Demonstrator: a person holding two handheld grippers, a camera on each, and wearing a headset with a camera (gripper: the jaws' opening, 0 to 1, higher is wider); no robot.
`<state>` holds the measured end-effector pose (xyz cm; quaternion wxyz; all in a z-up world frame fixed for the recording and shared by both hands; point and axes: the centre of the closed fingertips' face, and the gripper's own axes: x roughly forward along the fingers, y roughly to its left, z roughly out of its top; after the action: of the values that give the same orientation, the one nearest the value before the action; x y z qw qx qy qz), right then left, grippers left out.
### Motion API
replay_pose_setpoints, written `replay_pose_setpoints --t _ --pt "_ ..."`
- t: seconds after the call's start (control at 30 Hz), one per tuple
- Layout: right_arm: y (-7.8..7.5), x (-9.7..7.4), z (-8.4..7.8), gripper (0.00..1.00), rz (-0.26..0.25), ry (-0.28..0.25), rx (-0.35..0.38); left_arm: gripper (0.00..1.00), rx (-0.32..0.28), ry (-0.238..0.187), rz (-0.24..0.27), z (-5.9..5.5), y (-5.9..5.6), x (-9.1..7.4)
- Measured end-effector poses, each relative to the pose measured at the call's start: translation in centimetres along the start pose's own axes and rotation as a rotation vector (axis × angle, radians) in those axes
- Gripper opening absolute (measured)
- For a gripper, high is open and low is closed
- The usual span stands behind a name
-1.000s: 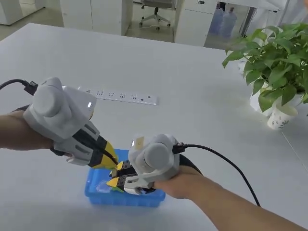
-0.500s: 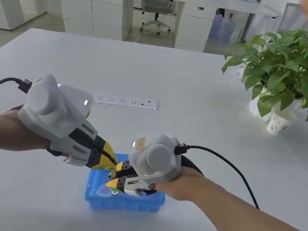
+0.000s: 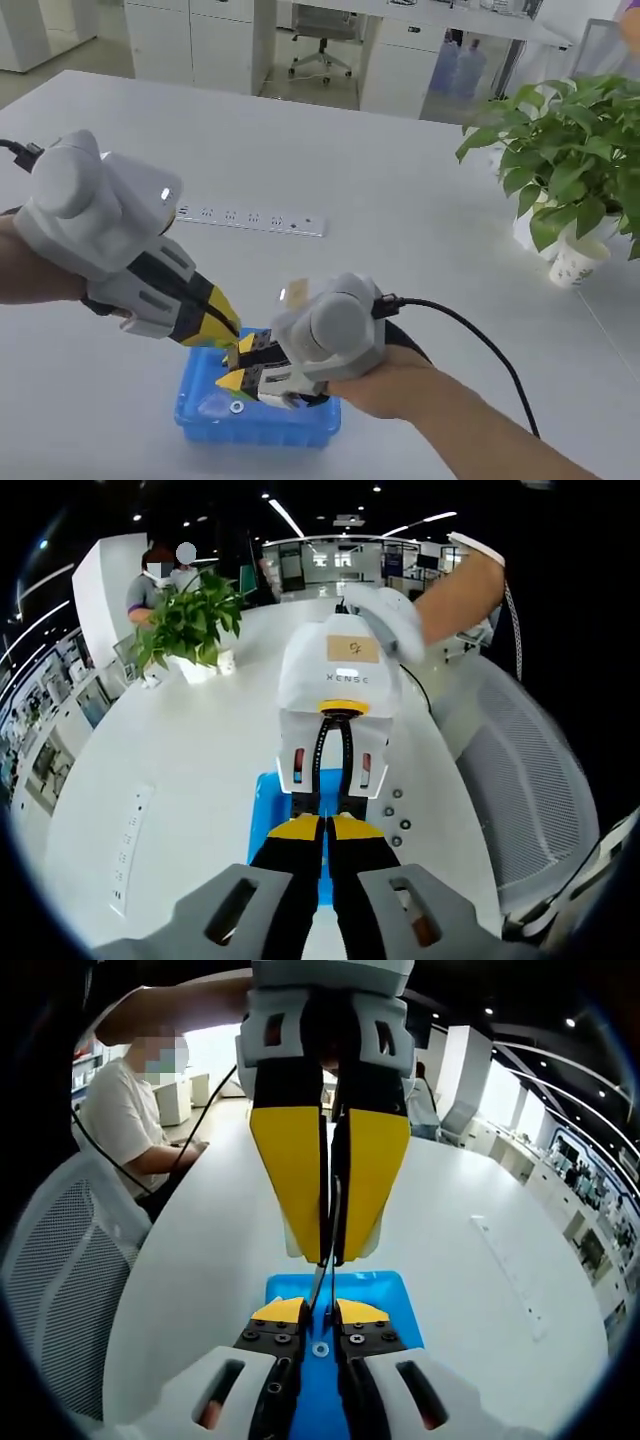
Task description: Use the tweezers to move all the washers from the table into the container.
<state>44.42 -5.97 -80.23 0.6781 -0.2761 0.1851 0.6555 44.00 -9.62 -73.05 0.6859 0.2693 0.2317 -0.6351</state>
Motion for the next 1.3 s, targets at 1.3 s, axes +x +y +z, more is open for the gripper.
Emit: replay_pose_setpoints --t 1.3 --pt "7.7 -0.4 -2.1 0.12 0.022 0.027 -0.005 0.05 0.075 -0.003 -0.097 -0.4 -7.4 1.8"
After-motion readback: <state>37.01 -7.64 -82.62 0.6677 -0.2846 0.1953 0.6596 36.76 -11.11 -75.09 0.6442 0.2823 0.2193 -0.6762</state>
